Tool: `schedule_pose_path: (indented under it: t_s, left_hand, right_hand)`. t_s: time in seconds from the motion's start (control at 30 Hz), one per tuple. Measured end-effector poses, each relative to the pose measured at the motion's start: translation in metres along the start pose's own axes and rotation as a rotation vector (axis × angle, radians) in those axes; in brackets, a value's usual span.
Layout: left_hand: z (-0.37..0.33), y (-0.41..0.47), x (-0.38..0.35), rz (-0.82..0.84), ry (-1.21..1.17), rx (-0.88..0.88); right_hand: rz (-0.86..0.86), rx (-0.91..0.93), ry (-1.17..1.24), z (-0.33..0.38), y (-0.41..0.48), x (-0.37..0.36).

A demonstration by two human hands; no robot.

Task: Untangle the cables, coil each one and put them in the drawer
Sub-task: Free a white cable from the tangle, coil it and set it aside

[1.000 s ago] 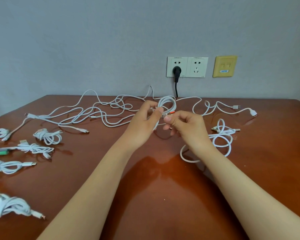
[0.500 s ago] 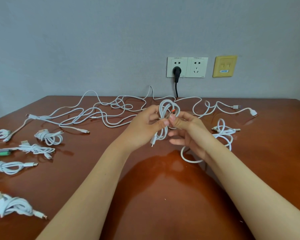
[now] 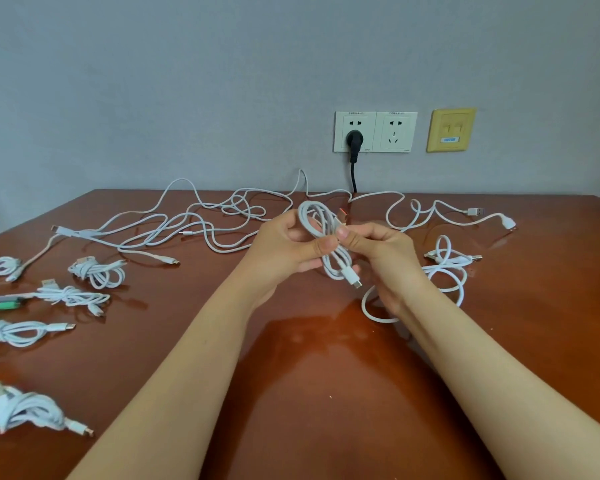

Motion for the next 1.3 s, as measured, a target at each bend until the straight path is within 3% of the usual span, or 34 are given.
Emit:
schedule_pose_path:
  t_s: [0.2, 0.4, 0.67, 0.83, 0.97, 1.17, 1.3]
  left_hand:
    - [0.000, -0.003, 0.004, 0.013, 0.057, 0.002]
    - [0.013, 0.001, -0.002, -0.036, -0.023, 0.149]
    - [0.012, -0.002, 0.025, -0.344, 0.030, 0.120]
    - [0.008, -0.006, 0.044, -0.547, 0.229, 0.001]
    - [0.005, -0.004, 0.029, -0.459, 0.187, 0.005]
    - [0.005, -0.004, 0.008, -0.297, 0.416, -0.016]
    - [0.003, -0.003, 0.002, -0.225, 0.501, -0.088]
  right_hand:
    - [0.004, 0.135, -0.111, 0.010, -0.002, -0.005]
    - [0.024, 0.164, -0.150, 0.011, -0.001, -0.006]
    - [-0.025, 0.359, -0.455, 0.017, -0.008, -0.015]
    - [0.117, 0.465, -0.633, 0.019, -0.019, -0.040]
    - [-0.010, 0.356, -0.554, 0.015, -0.011, -0.022]
    - [-0.050, 0.497, -0.962, 0.031, -0.023, -0.031]
    - [-0.072, 0.485, -1.045, 0.035, -0.024, -0.031]
Point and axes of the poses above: each hand's wrist, its own y-axis towards the middle knuckle, its own x-axis out of the back of the hand, z = x × y, the point moved 9 cm from there along y, towards the middle knuckle, and after that the axes turned 5 degrees about x, right-handed, at the moved point
